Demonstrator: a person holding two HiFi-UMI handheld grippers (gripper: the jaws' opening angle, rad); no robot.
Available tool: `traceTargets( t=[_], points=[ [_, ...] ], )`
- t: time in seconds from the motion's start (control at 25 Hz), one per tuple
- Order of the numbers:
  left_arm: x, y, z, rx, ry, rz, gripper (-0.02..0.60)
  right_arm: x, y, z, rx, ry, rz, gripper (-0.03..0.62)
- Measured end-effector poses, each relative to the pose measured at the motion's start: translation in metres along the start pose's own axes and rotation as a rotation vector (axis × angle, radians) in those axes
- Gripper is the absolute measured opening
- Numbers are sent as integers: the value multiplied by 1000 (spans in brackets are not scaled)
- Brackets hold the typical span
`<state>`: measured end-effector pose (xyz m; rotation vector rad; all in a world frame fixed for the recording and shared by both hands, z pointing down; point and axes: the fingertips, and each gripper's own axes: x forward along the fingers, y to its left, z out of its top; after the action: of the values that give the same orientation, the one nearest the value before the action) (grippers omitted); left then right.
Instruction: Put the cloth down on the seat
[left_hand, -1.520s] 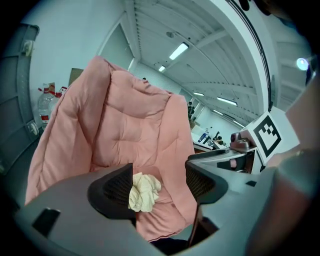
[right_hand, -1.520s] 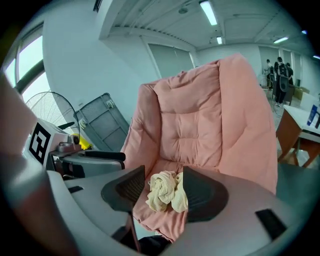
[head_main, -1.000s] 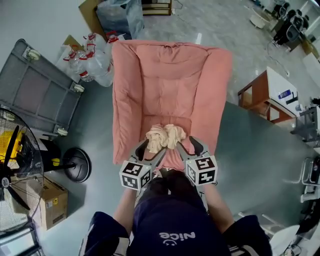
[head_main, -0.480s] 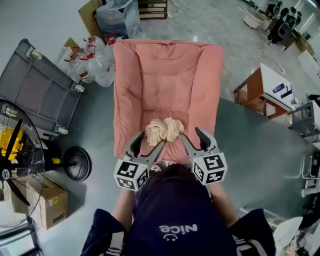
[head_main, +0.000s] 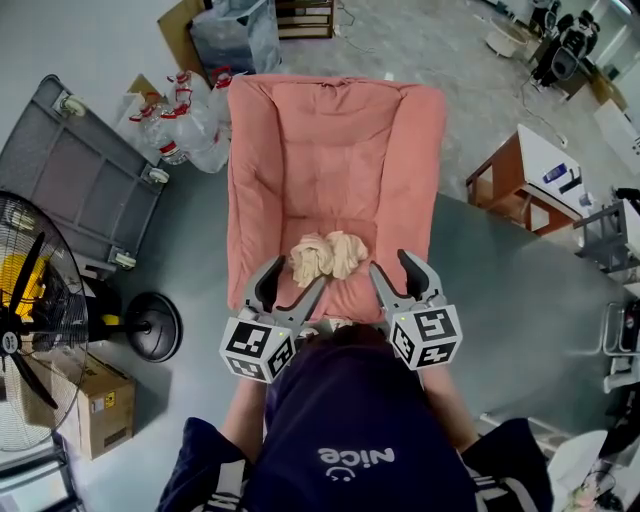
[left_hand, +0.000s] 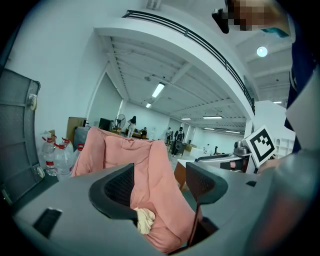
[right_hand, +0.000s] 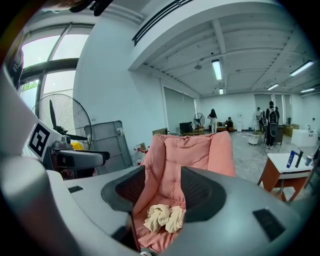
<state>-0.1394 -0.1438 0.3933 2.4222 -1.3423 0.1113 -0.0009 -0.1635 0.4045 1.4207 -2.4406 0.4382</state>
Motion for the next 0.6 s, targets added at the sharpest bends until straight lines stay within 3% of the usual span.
traceTargets(
  t=[0.32, 0.4, 0.52, 0.6],
  points=[
    [5, -6, 3, 19, 2, -4, 332, -2, -3, 1, -13, -9, 14, 215],
    [5, -7, 5, 24, -7, 2, 294, -1, -5, 2, -2, -13, 20, 215],
    [5, -1, 10, 35, -38, 52, 188, -3, -7, 4, 15, -24, 15, 202],
    [5, 4, 13, 29, -57, 87, 126, -5, -12, 7, 5, -36, -9, 111]
  ],
)
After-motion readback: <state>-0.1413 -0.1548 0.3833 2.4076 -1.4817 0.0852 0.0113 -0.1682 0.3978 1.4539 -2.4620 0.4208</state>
